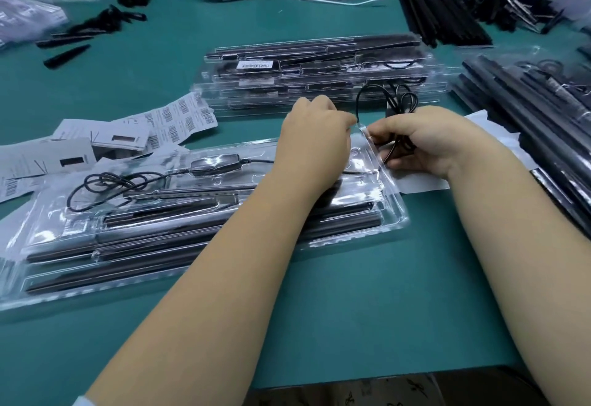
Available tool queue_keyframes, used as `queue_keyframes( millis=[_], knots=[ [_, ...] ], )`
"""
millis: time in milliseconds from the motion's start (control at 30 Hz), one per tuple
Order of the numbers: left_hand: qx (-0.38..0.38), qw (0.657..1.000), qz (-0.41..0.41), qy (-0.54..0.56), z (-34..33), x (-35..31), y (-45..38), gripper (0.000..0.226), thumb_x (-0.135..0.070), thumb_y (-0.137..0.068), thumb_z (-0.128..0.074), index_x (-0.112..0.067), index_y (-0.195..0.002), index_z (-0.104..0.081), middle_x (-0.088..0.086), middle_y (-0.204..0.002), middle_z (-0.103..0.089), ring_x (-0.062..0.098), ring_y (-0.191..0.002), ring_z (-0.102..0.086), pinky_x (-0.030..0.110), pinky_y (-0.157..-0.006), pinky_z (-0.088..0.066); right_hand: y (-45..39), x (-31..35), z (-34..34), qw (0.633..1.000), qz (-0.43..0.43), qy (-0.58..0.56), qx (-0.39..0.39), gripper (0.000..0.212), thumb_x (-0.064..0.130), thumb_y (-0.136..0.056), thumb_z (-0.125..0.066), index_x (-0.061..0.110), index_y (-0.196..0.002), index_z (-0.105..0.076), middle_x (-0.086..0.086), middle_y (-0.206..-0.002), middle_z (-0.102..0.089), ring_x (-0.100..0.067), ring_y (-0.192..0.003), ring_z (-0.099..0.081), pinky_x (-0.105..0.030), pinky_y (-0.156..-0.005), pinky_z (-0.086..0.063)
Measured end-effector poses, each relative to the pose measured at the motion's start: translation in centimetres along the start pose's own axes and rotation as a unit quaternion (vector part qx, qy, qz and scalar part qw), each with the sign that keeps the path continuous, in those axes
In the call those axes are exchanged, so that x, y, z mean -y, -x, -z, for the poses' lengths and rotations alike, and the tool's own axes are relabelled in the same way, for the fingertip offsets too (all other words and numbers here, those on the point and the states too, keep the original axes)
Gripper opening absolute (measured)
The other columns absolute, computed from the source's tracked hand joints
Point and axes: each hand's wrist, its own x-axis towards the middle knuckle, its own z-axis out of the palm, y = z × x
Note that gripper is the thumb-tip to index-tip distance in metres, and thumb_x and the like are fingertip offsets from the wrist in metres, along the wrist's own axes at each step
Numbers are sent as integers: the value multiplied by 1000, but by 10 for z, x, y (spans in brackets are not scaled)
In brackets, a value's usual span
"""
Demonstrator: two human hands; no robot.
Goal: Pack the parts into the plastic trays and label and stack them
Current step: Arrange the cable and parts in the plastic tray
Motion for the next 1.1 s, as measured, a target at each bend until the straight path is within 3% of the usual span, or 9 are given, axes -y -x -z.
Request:
queue_keyframes(
  millis=[233, 400, 700, 1100],
  knots=[
    [6, 1000, -9, -1, 0, 1, 1, 32, -19, -97, -43, -23, -119, -66, 2, -116, -57, 29, -103, -46, 35, -92, -37, 2, 0, -1, 1000, 10, 10, 8, 4, 13, -83, -69, 14, -81, -66, 1, -50, -61, -11, -41, -56, -19, -38, -46],
    [-28, 999, 32, 2, 2, -3, 3, 27, -21, -95, -46, -14, -106, -70, 7, -102, -61, 28, -96, -50, 35, -82, -41, 1, 1, 0, 1000, 8, 17, 15, 5, 15, -83, -69, 16, -81, -66, 2, -50, -61, -11, -41, -57, -19, -38, -46],
    [13, 999, -8, -35, 1, -5, 3, 37, -24, -93, -43, -30, -127, -57, 1, -120, -58, 27, -111, -43, 35, -84, -34, -2, -1, -5, 999, 34, 28, -11, 13, 19, -79, -75, 14, -77, -64, 3, -47, -60, -7, -39, -55, -15, -38, -44],
    [48, 998, 28, 12, -3, -3, 3, 27, -29, -100, -38, -29, -121, -54, -3, -122, -56, 29, -109, -42, 35, -79, -24, 0, -1, -8, 998, 41, 46, -26, 14, 21, -79, -75, 14, -73, -64, 3, -45, -59, -6, -37, -54, -14, -37, -44]
  ],
)
